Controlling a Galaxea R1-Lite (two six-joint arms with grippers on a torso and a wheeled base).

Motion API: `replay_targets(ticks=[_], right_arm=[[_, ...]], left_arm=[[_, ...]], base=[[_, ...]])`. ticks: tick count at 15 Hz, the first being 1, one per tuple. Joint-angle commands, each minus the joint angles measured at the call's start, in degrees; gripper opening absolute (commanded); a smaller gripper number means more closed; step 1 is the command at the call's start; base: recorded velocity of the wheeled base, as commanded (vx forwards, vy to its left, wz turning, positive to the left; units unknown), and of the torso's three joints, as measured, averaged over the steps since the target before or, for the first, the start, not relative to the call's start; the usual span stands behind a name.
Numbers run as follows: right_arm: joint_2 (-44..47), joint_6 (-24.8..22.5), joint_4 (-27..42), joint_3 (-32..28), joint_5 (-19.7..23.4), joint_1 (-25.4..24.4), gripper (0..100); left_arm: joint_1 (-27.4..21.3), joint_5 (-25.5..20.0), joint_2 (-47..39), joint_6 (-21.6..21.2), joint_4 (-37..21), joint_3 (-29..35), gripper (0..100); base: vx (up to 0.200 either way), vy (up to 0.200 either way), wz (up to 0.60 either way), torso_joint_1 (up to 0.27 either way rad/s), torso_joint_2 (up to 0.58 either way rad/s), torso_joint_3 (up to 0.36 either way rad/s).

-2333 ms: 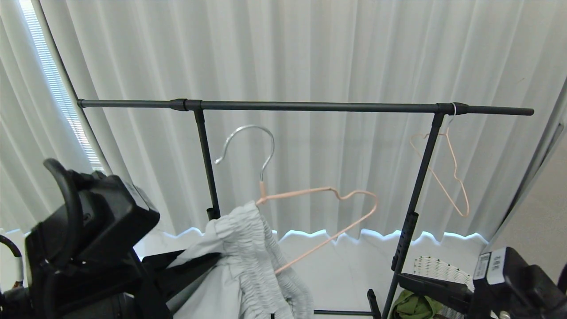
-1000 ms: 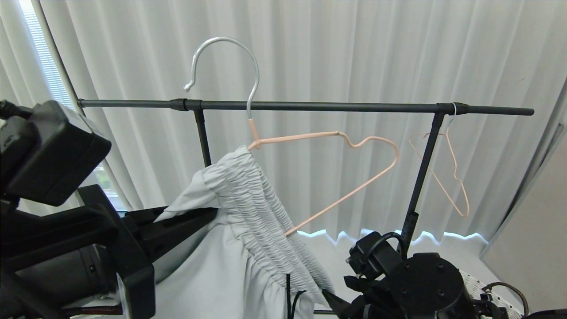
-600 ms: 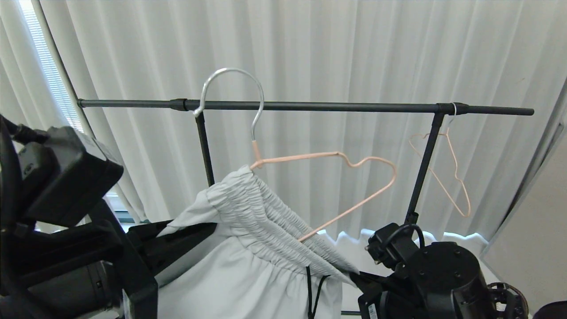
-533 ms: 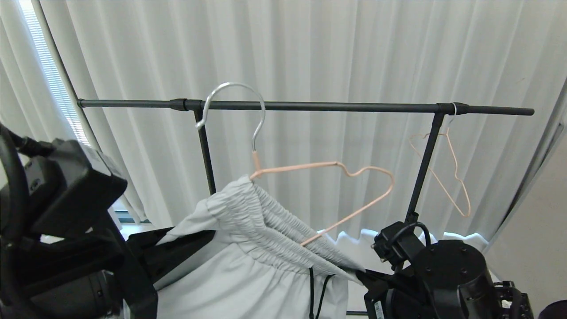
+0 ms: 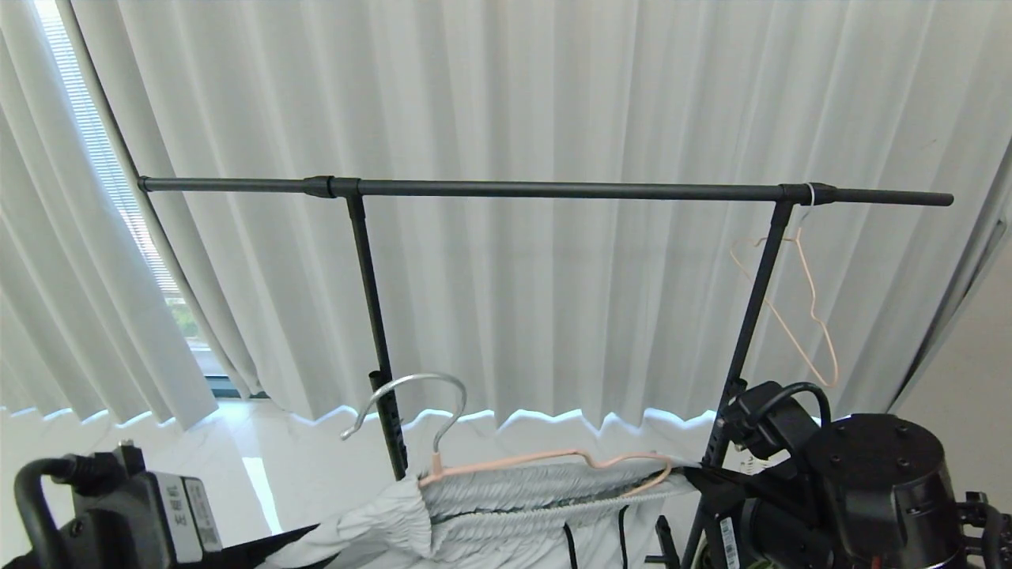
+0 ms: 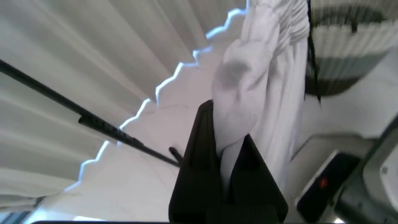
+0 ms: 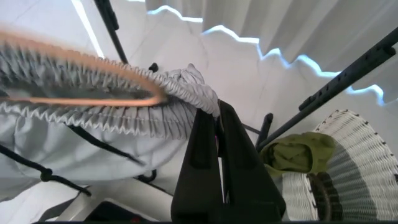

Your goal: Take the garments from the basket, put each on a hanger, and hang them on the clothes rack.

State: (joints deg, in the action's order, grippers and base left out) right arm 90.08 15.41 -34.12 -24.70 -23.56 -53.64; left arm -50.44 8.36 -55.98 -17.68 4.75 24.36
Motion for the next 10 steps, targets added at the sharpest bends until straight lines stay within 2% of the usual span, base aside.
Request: replay_targets(ticks=[1,6,10], right_arm=[[-0.4,-0.3,-0.1,-0.1,0.0,0.2,0],[-1.9,-3.8,-0.1,-0.4,0.3,0.2,0],[-2.9,-7.4,-0.1,-0.9,0.7,-0.6,0]], left_arm=[[0.0,-1.0,2.3,-0.2,-0.2,-3.2,0],[0.3,1.0,1.0,-1.0,-1.0,-6.8,0],[0.3,2.9,-4.7,-1.3,-1.1,-7.9,0]], base=[[0.000,0.000,0.00,0.000,0.00,0.000],[0.000,0.000,0.00,0.000,0.00,0.000],[0.000,0.000,0.00,0.000,0.00,0.000]])
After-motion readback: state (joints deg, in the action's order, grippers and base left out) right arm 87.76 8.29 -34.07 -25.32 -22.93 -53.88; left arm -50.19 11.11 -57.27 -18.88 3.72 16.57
